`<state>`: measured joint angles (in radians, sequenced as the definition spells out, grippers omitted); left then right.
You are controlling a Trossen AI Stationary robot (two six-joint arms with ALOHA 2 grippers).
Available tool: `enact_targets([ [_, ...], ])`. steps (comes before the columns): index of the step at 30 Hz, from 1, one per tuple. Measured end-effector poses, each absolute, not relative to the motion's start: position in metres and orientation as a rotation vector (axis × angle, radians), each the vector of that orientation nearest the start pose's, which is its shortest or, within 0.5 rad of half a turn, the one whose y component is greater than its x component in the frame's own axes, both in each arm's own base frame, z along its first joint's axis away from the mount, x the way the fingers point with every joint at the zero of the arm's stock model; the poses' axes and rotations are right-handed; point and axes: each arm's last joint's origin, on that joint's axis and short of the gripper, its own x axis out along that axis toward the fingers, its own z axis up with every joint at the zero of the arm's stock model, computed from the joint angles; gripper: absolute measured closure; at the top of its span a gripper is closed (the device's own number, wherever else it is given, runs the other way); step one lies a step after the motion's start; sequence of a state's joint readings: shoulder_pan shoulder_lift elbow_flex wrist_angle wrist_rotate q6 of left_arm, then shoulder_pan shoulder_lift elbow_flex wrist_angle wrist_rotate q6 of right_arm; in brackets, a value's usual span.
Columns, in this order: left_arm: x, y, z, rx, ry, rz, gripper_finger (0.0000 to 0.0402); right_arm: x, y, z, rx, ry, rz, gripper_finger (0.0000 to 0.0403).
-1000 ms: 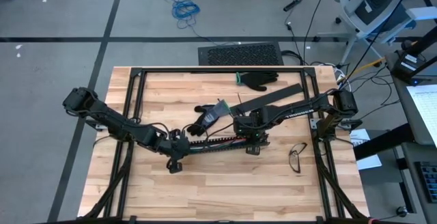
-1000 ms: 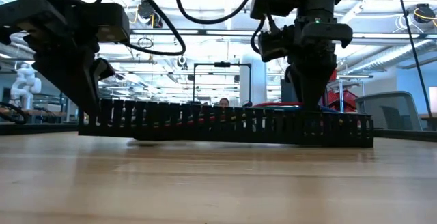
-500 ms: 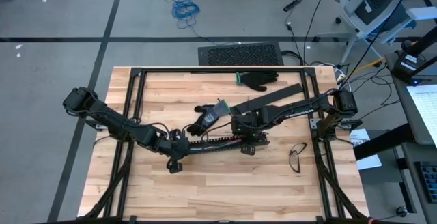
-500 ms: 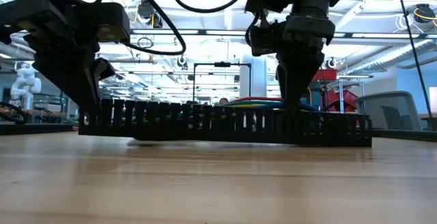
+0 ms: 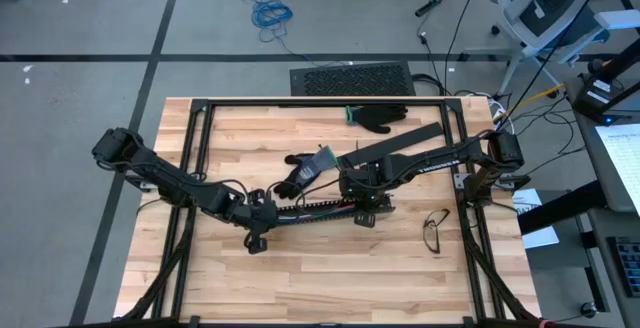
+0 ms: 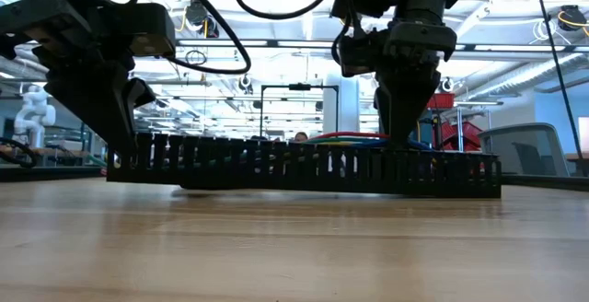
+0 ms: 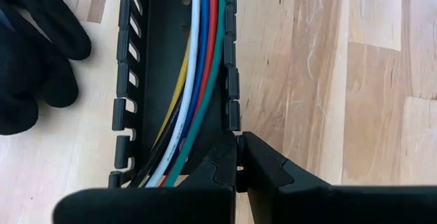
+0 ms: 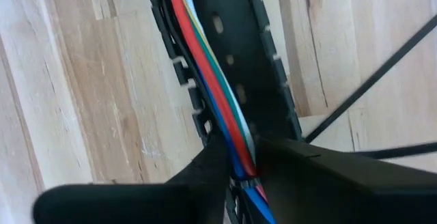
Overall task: Ziptie cables
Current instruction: Put the zip tied cable wires into the black cable duct
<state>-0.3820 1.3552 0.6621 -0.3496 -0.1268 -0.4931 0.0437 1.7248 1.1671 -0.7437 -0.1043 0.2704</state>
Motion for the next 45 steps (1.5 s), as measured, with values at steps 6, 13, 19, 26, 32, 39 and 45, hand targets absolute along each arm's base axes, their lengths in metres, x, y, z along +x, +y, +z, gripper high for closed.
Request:
enact_targets([
  [6,0.223,-0.086,0.167,-0.188,1.042,0.015,0.0384,0.325,0.017,0.192,0.268,1.317,-0.050,0.0275],
  [13,0.223,-0.086,0.167,-0.195,1.047,0.004,0.0384,0.322,0.017,0.192,0.288,1.346,-0.062,0.0215],
  [19,0.223,-0.086,0.167,-0.195,1.046,0.003,0.0384,0.318,0.017,0.194,0.232,1.373,-0.028,0.0199],
  [26,0.223,-0.086,0.167,-0.195,1.047,0.002,0.0384,0.316,0.016,0.196,0.215,1.379,-0.016,0.0205],
  [32,0.222,-0.086,0.167,-0.195,1.054,-0.002,0.0384,0.306,0.012,0.212,0.192,1.366,-0.038,0.0206],
  [39,0.222,-0.086,0.167,-0.195,1.053,-0.002,0.0384,0.297,0.005,0.239,0.250,1.235,-0.142,0.0207],
  [45,0.222,-0.086,0.167,-0.196,1.052,-0.001,0.0384,0.301,0.018,0.241,0.301,1.182,-0.153,0.0314],
])
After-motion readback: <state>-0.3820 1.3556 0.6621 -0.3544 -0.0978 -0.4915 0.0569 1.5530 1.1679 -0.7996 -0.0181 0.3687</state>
